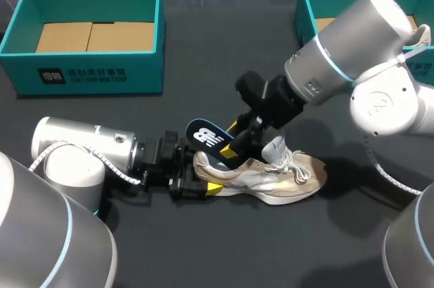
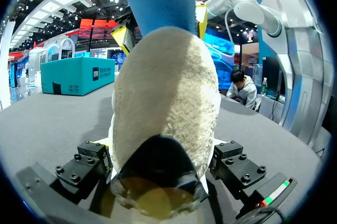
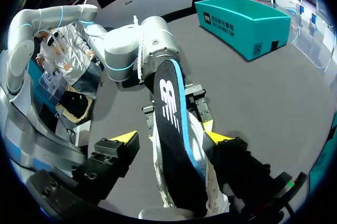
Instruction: Take the shoe out of the shoebox, open the shoe tongue, remove and reinsert the insole, then place the shoe into the shoebox
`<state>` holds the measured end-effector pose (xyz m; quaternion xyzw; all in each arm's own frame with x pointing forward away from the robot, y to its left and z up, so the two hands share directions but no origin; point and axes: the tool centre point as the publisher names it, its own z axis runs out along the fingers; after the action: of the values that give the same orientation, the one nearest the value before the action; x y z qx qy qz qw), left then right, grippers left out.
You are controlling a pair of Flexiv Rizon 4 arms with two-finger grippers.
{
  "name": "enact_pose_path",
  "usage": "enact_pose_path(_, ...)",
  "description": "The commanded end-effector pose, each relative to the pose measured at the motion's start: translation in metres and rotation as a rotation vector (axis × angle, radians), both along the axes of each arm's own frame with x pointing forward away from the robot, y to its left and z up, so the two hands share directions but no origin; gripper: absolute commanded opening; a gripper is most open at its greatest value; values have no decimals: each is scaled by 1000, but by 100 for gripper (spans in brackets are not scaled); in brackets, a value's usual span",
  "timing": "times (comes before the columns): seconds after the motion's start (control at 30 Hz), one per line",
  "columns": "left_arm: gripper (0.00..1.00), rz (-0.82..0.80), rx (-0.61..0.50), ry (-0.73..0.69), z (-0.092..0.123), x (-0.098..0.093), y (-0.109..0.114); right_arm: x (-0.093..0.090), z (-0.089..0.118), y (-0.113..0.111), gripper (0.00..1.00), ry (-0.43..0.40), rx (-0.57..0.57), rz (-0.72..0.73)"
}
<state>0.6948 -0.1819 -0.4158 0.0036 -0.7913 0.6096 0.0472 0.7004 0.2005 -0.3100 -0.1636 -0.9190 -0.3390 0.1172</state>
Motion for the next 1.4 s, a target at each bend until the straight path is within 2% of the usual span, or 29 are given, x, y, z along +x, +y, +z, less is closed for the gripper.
enact_pose_path(0.03,0,1,2,-1,-4,0,-2,3,0,7,79,21,-22,6)
enact_pose_path(0.27,0,1,2,-1,-4,0,-2,2,-4,9,77,45,-12,7)
enact_pose_path(0.47,0,1,2,-1,-4,0,-2,-1,-10,10,59,68,6,8)
enact_pose_path(0.5,0,1,2,-1,-4,0,-2,-2,-11,10,62,70,10,7)
enact_pose_path(0.6,0,1,2,-1,-4,0,-2,-5,-13,11,60,79,16,3)
enact_pose_path(0.67,0,1,2,-1,-4,0,-2,-6,-13,12,50,81,19,3)
enact_pose_path(0.8,0,1,2,-1,-4,0,-2,-9,-11,14,46,81,19,6)
enact_pose_path(0.93,0,1,2,-1,-4,0,-2,-10,-10,17,38,81,17,14)
enact_pose_path(1.07,0,1,2,-1,-4,0,-2,-11,-10,18,36,80,16,17)
enact_pose_path(1.17,0,1,2,-1,-4,0,-2,-12,-11,19,28,81,17,24)
enact_pose_path(1.27,0,1,2,-1,-4,0,-2,-12,-12,20,26,86,16,36)
enact_pose_path(1.4,0,1,2,-1,-4,0,-2,-13,-14,19,34,90,13,51)
